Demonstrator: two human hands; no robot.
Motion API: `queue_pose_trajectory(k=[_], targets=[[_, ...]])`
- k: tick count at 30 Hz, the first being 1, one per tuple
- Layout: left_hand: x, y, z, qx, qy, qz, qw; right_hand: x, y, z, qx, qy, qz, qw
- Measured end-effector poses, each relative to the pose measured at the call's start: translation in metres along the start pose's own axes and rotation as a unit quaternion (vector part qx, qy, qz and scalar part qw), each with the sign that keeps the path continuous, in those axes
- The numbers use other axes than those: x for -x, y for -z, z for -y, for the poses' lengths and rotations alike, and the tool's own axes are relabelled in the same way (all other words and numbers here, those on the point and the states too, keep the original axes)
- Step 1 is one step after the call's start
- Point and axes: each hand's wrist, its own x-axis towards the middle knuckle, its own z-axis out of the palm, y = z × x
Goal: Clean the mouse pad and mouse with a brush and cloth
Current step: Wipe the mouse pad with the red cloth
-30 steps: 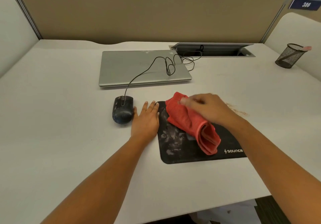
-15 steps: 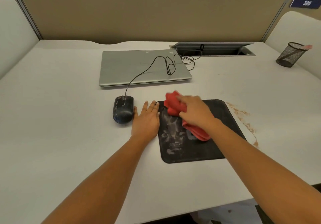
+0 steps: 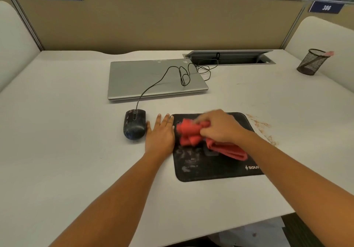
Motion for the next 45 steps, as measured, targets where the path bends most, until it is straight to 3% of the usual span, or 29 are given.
queue_pose_trajectory(k=[2, 6, 12, 16, 18, 21, 22, 24, 28, 32, 37, 41, 45], targets=[[0.001, 0.0, 0.0, 0.005, 0.002, 0.0, 1.0, -0.016, -0.011, 0.0, 0.0, -0.02, -0.063, 0.998], [0.0, -0.002, -0.001, -0.002, 0.003, -0.002, 1.0, -0.015, -0.044, 0.003, 0.05, -0.011, 0.023, 0.998], [-0.002, -0.004, 0.002, -0.028, 0.004, -0.004, 1.0, 0.026, -0.031, -0.005, -0.017, 0.071, 0.112, 0.991], [-0.001, -0.002, 0.001, -0.016, 0.006, 0.0, 1.0, 0.043, -0.011, 0.0, 0.019, 0.034, 0.206, 0.978], [-0.001, -0.001, 0.0, -0.016, 0.006, 0.002, 1.0, 0.038, -0.002, -0.003, 0.042, 0.004, 0.162, 0.986], [0.0, 0.0, -0.002, -0.023, 0.005, 0.004, 1.0, 0.02, -0.004, -0.011, -0.005, -0.044, -0.019, 0.999], [0.0, 0.001, -0.003, -0.026, 0.006, 0.005, 1.0, 0.016, -0.009, -0.01, -0.024, -0.062, -0.045, 0.997], [0.0, 0.001, -0.004, -0.031, 0.009, 0.004, 0.999, 0.017, -0.026, -0.004, -0.007, -0.072, -0.032, 0.997], [0.0, 0.001, -0.006, -0.064, 0.008, -0.01, 0.998, 0.045, -0.051, 0.011, 0.0, -0.013, -0.036, 0.999], [0.002, 0.004, -0.008, -0.064, 0.01, -0.009, 0.998, 0.054, -0.037, 0.018, 0.032, -0.046, 0.024, 0.998], [0.006, 0.005, -0.012, -0.085, 0.009, -0.001, 0.996, 0.045, -0.052, 0.024, -0.038, -0.073, -0.149, 0.985], [0.006, 0.007, -0.013, -0.075, 0.013, 0.009, 0.997, 0.059, -0.075, 0.01, 0.053, -0.036, -0.133, 0.989], [0.006, 0.008, -0.012, -0.053, 0.016, 0.026, 0.998, 0.079, -0.05, -0.04, 0.076, -0.165, -0.158, 0.971]])
